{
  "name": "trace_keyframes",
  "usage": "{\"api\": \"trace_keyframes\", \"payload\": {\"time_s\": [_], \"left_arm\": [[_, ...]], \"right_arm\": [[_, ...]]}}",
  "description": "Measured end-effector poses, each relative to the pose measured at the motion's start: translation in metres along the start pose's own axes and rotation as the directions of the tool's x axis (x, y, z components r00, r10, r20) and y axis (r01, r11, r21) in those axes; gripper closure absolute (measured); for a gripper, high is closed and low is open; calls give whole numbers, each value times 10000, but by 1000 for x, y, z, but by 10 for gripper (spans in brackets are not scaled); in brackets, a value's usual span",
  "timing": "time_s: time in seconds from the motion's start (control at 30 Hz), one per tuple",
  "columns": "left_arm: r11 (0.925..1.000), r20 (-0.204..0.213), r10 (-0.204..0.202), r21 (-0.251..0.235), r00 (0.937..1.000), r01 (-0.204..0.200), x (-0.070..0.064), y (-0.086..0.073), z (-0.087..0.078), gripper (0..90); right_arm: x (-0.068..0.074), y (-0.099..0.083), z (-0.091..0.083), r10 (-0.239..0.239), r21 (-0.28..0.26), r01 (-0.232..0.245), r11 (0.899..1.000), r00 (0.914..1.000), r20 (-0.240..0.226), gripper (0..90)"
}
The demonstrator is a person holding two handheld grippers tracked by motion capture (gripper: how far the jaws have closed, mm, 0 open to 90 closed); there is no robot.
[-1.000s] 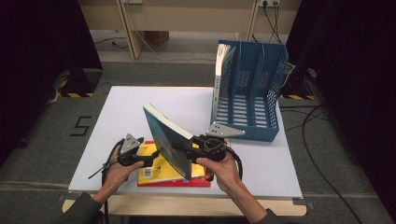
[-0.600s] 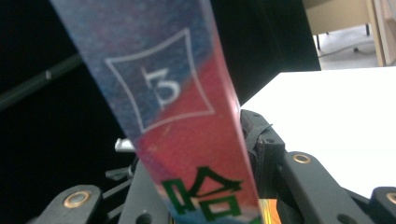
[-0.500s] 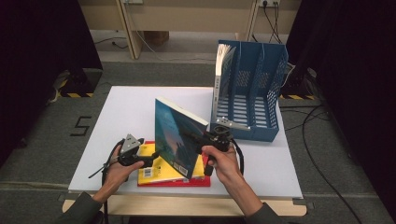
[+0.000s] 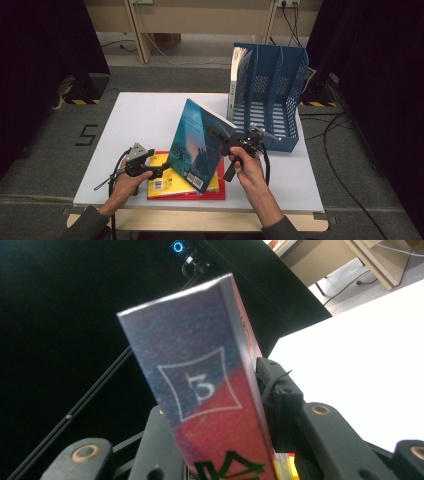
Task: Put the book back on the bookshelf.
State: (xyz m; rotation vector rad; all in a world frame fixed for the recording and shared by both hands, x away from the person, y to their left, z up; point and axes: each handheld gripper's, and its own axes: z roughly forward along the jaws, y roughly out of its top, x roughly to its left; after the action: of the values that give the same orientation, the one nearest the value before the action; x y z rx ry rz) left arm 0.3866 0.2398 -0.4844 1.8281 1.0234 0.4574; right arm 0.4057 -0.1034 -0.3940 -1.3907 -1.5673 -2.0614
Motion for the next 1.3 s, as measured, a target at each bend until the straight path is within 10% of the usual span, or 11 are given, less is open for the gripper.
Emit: {"api": "trace_keyframes", "payload": {"time_s": [0.6,1.3], "left_arm": [[9971,498,-752,-48,9959,755,4,-2,-3,144],[9815,782,-1901,-78,9786,1913,17,-2,-3,145]], "right_arm": [[4,11,1,597,-922,-620,9938,9978,-276,691],[7,45,-62,665,-2520,-580,9660,9975,254,693]]}}
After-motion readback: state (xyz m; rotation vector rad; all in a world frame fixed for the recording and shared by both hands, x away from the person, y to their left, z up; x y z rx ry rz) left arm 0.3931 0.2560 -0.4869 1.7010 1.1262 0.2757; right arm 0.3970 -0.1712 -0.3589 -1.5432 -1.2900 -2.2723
